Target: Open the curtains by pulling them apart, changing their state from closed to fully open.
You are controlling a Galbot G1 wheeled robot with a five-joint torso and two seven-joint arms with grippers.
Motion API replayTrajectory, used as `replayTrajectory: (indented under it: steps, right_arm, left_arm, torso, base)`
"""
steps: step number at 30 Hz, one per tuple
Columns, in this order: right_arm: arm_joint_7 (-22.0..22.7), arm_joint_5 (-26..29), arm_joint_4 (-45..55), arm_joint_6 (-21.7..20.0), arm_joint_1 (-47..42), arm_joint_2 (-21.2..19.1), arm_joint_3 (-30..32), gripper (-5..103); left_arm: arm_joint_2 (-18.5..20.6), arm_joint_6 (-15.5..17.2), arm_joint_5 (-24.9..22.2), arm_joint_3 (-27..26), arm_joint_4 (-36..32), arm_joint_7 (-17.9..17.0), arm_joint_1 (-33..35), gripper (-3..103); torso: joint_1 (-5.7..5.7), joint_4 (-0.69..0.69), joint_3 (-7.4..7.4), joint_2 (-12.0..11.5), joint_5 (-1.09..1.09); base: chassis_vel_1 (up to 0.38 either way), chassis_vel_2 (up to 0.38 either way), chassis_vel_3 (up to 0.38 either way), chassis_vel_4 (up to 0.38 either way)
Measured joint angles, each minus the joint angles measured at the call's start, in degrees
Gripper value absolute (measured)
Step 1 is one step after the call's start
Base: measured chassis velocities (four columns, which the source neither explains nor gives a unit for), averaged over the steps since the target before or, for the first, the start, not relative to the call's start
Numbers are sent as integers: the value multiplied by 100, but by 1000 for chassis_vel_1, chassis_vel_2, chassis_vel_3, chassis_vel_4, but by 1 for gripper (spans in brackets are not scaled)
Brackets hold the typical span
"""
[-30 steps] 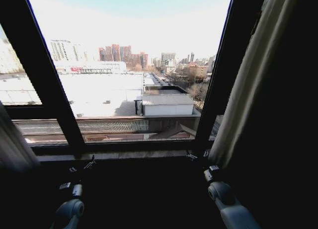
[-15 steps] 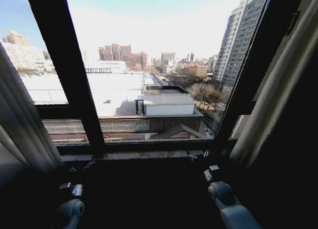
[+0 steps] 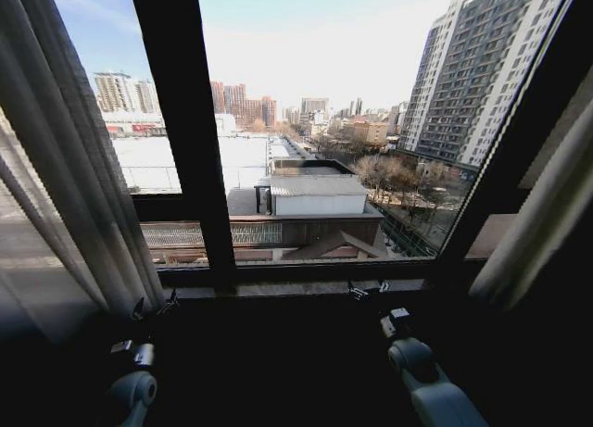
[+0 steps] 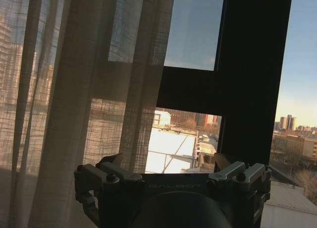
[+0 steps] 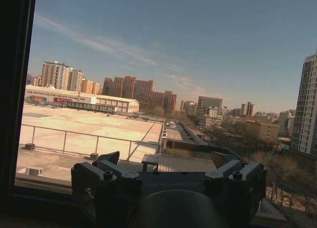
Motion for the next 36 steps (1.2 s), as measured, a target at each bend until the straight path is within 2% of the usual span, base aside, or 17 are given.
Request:
replayTrajectory:
  steps: [6, 10, 16, 24, 36]
  right_arm:
    - [-1, 0, 0, 0, 1, 1, -1, 100]
    - [-2, 0, 1, 0, 0, 1, -1, 100]
    - [-1, 0, 0, 0, 0, -2, 1, 100]
    - [0, 0, 0, 0, 1, -1, 2, 100]
    - [1, 0, 0, 0, 1, -1, 1, 100]
  left_arm:
    - [0, 0, 0, -2, 0, 0, 0, 100]
    - [1, 0, 0, -4, 0, -1, 0, 100]
    - [-1, 0, 0, 1, 0, 0, 0, 100]
    - [-1, 0, 0, 2, 0, 1, 0, 100]
    - [0, 0, 0, 0, 0, 0, 0, 100]
  torso:
    - [1, 4, 0, 0, -7]
    - [0, 0, 0, 0, -5]
    - [0, -3, 0, 0, 3]
    - [0, 2, 0, 0, -6]
    - [1, -1, 0, 0, -2]
  base:
    - [267, 281, -276, -273]
    - [85, 109, -106, -119]
    - [-1, -3, -1, -1]
    - [-17, -19, 18, 20]
    - [0, 0, 0, 0]
